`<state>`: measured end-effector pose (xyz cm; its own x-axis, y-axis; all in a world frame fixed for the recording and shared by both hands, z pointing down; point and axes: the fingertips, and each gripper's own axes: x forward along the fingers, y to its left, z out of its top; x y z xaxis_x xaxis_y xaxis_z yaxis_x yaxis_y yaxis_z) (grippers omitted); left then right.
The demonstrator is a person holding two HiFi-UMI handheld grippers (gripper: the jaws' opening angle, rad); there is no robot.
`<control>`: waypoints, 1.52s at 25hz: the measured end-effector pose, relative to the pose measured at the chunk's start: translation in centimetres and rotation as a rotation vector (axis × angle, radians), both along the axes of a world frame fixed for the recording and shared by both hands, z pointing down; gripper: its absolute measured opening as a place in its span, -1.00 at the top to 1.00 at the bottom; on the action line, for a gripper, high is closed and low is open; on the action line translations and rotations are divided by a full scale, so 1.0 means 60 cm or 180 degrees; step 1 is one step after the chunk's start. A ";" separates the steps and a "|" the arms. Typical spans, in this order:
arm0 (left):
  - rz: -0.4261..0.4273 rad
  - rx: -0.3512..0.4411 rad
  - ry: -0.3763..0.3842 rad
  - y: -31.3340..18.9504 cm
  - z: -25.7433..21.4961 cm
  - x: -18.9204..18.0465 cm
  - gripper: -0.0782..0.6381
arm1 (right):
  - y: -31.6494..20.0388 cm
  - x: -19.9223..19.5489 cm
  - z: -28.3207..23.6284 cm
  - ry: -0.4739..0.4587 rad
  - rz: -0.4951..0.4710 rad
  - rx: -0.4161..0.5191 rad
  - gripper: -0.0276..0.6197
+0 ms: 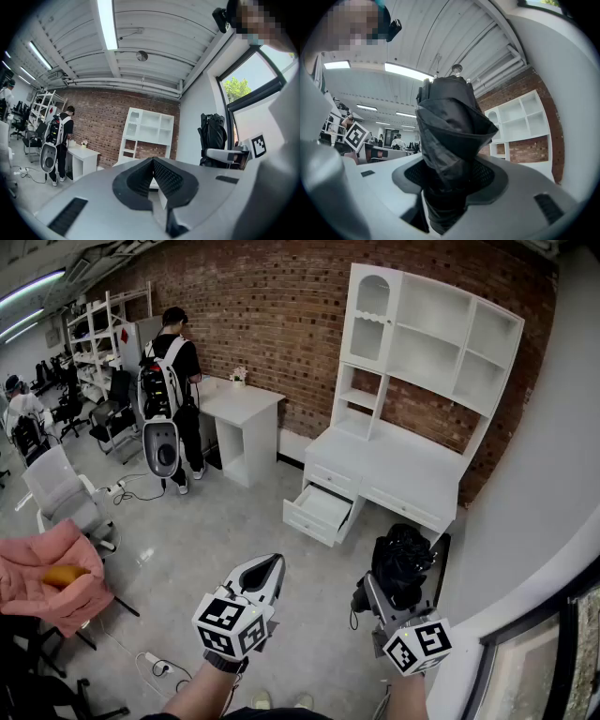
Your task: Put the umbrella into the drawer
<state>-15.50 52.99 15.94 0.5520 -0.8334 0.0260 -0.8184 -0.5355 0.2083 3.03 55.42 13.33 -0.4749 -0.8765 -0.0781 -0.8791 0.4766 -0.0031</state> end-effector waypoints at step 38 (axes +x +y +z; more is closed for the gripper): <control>-0.0121 0.0033 -0.0158 -0.055 0.015 0.096 0.76 | -0.067 0.106 0.008 -0.0186 -0.0112 0.0017 0.24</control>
